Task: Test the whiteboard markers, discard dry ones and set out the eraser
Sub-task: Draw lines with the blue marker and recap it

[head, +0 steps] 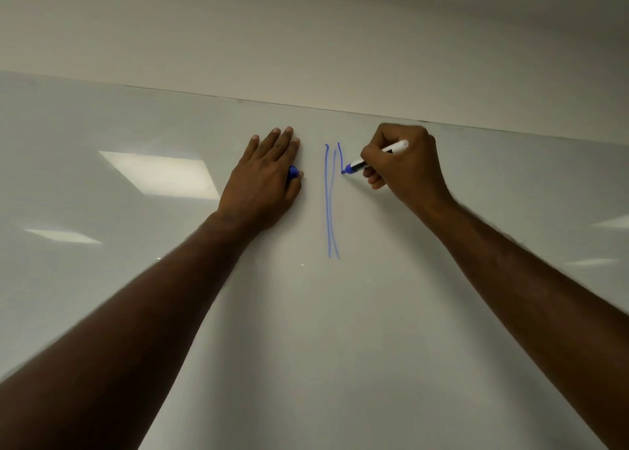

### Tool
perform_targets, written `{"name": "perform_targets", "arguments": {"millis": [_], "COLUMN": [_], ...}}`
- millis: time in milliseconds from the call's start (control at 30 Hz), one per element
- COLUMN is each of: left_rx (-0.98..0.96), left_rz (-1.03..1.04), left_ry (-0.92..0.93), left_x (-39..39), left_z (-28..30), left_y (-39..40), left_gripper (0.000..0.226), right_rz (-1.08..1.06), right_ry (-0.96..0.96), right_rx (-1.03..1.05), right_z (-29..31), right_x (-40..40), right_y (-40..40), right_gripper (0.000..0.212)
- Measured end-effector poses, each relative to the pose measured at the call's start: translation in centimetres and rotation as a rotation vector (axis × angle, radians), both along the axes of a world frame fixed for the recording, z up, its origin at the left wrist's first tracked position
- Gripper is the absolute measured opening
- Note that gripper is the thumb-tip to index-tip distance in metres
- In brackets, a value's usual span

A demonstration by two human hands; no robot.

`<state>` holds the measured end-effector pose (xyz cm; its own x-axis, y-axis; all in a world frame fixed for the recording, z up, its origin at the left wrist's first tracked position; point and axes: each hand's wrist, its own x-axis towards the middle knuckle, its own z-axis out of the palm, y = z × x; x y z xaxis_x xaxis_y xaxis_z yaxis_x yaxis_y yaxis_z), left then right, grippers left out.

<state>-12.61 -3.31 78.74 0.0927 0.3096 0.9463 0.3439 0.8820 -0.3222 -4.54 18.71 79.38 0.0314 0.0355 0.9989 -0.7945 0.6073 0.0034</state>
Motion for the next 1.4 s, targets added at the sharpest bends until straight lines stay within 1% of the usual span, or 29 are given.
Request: {"name": "perform_targets", "arguments": {"millis": [133, 267, 367, 433, 500, 600, 700, 800, 967, 1067, 1167, 1300, 1400], "left_rx": [-0.003, -0.006, -0.008, -0.008, -0.006, -0.010, -0.008, -0.008, -0.008, -0.002, -0.003, -0.004, -0.004], "left_rz": [0.003, 0.002, 0.010, 0.004, -0.001, 0.002, 0.004, 0.009, 0.005, 0.000, -0.005, -0.010, -0.011], "left_ry": [0.002, 0.005, 0.007, 0.012, 0.013, 0.002, 0.000, -0.008, -0.010, -0.016, -0.009, -0.005, 0.003], "left_x": [-0.1, -0.1, -0.1, -0.1, 0.0, 0.0, -0.1, -0.1, 0.0, -0.1, -0.1, -0.1, -0.2], "left_z": [0.0, 0.1, 0.0, 0.0, -0.1, -0.1, -0.1, -0.2, -0.1, -0.1, -0.2, -0.3, -0.2], "left_y": [0.0, -0.1, 0.0, 0.0, -0.1, -0.1, 0.0, -0.1, -0.1, -0.1, -0.1, -0.1, 0.0], "left_gripper": [0.059, 0.059, 0.059, 0.059, 0.059, 0.059, 0.060, 0.060, 0.059, 0.059, 0.059, 0.058, 0.058], "right_rz": [0.024, -0.014, -0.065, -0.061, -0.057, -0.123, -0.211, -0.265, -0.270, -0.252, -0.220, -0.177, -0.185], "right_ry": [-0.010, -0.025, 0.002, 0.047, 0.081, 0.123, 0.116, 0.051, -0.003, -0.027, -0.029, -0.063, -0.098], "right_rx": [0.057, 0.156, 0.206, 0.145, 0.042, -0.066, -0.083, -0.069, -0.101, -0.098, -0.052, -0.002, 0.010], "right_z": [-4.0, -7.6, -8.3, -6.5, -3.4, 1.0, 4.0, 5.9, 6.6, 5.5, 3.2, -1.8, -6.2], "right_x": [-0.1, -0.3, 0.2, 0.5, 0.5, 0.6, 0.9, 1.1, 1.0, 0.8, 1.0, 1.0, 0.9], "right_y": [0.5, 1.3, 1.1, 0.8, 0.4, -0.5, -1.7, -2.4, -2.6, -2.3, -1.9, -1.4, -1.0], "right_gripper": [0.011, 0.015, 0.019, 0.015, 0.014, 0.019, 0.018, 0.016, 0.017, 0.020, 0.014, 0.013, 0.022]}}
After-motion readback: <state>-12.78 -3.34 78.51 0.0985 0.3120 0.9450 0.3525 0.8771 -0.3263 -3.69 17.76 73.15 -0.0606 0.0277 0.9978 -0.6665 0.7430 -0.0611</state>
